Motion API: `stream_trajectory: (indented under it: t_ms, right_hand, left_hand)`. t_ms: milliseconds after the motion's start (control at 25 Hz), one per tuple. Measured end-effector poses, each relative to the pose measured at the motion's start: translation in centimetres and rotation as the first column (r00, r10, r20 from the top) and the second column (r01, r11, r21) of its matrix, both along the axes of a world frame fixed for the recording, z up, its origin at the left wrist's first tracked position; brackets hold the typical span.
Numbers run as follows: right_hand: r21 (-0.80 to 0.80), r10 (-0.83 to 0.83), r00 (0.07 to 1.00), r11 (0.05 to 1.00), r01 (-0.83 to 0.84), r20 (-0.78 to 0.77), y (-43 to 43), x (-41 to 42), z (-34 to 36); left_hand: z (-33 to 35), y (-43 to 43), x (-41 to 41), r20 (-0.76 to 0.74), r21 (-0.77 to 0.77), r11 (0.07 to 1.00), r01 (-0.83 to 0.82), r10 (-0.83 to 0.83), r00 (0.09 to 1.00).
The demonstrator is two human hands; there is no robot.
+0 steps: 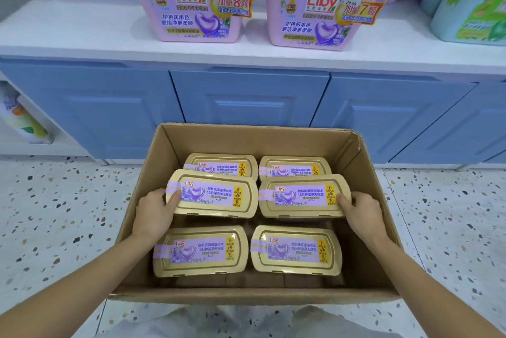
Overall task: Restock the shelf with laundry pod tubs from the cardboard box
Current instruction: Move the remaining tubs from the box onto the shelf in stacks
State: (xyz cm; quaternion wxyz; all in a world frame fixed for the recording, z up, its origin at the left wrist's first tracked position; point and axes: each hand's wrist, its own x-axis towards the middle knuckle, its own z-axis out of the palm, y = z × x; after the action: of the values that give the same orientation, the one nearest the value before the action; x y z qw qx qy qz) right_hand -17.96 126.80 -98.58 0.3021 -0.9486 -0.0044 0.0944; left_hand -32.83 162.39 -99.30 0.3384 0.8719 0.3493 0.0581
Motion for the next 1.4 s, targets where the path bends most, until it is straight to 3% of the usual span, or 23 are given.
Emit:
stream_trajectory:
  t_ms: [160,520,720,1040,1280,1400]
  right_hand:
    - [0.001,-0.021,0.996,1.000,0.021,0.081,-0.4,-0.3,3.6]
    - [0.185,-0.127,0.967,0.979,0.086,0.221,-1.1,1.1,14.9]
    - [0.262,-0.131,0.933,0.964,0.041,0.336,0.3,3.0,22.1]
    - [0.277,-0.163,0.803,0.961,-0.003,0.573,1.6,8.9,33.9]
    - [0.266,-0.171,0.775,0.964,0.003,0.608,5.0,13.6,38.5]
    - [0.277,-0.197,0.807,0.960,0.044,0.557,6.4,15.7,39.0]
  left_hand:
    - [2.7,-0.9,-0.9,0.142,-0.085,0.996,-0.030,0.042,0.989]
    - [12.1,0.3,-0.1,0.369,0.037,0.999,-0.029,0.013,0.929]
    - [18.8,1.6,1.5,0.530,0.004,0.999,-0.049,0.040,0.847]
    - [31.1,3.7,5.7,0.740,-0.010,0.994,-0.109,0.081,0.668]
    - [36.1,6.6,11.3,0.767,-0.042,0.986,-0.164,0.137,0.627]
    - [37.2,7.5,13.8,0.733,-0.042,0.968,-0.246,0.198,0.651]
